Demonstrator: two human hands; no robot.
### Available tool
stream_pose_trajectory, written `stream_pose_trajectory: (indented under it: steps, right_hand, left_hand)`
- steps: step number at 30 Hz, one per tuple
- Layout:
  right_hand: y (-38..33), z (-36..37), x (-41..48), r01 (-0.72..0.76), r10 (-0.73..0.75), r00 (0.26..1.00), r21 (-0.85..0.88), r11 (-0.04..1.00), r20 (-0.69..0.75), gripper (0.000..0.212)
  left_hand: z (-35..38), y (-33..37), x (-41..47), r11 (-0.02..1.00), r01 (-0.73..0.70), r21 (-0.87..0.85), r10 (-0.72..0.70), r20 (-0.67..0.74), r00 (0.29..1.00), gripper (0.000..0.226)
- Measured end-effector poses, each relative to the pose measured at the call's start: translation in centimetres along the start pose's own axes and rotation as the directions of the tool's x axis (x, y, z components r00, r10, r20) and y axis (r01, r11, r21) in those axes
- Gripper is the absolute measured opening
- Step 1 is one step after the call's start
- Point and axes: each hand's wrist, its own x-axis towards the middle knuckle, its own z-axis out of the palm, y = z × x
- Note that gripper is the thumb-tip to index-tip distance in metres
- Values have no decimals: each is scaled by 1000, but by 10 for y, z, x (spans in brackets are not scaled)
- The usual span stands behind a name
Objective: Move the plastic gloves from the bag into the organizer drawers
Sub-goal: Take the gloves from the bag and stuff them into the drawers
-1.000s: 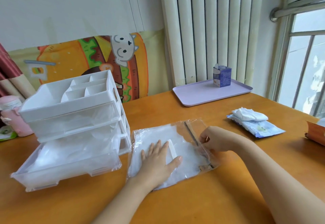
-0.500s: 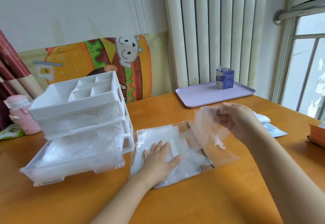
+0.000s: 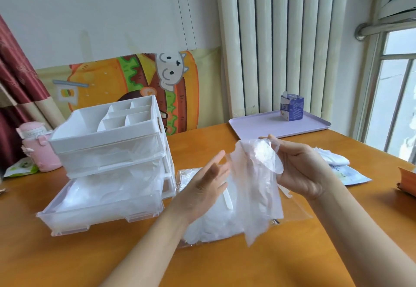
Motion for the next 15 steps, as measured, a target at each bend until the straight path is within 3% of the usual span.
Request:
stream_pose_trajectory:
  steps: [4, 6, 8, 11, 13, 15]
  right_hand:
    - [4, -7, 1, -74, 75, 997, 47, 996, -5, 36]
    - [7, -10, 1, -87, 87, 996, 35, 996, 4, 35]
    - [6, -15, 3, -82, 83, 996, 32, 996, -27, 36]
    - [3, -17, 2, -64, 63, 995, -8, 998, -71, 34]
    - [2, -16, -1, -64, 55, 993, -87, 994, -100, 18]
    - [5, -8, -5, -126, 107, 990, -248, 960, -89, 14]
  left_hand:
    - [6, -6, -6, 978, 86, -188, -31, 277, 960, 89]
    - [12, -9, -10, 978, 105, -180, -47, 298, 953, 70]
    - [16, -3, -15, 983, 62, -174, -29, 190, 981, 50]
    - [11, 17, -22, 984, -52, -170, 27, -145, 989, 21]
    - [6, 34, -32, 990, -124, 62, 137, -291, 947, 12]
    - [3, 56, -47, 891, -120, 437, 295, -360, 885, 14]
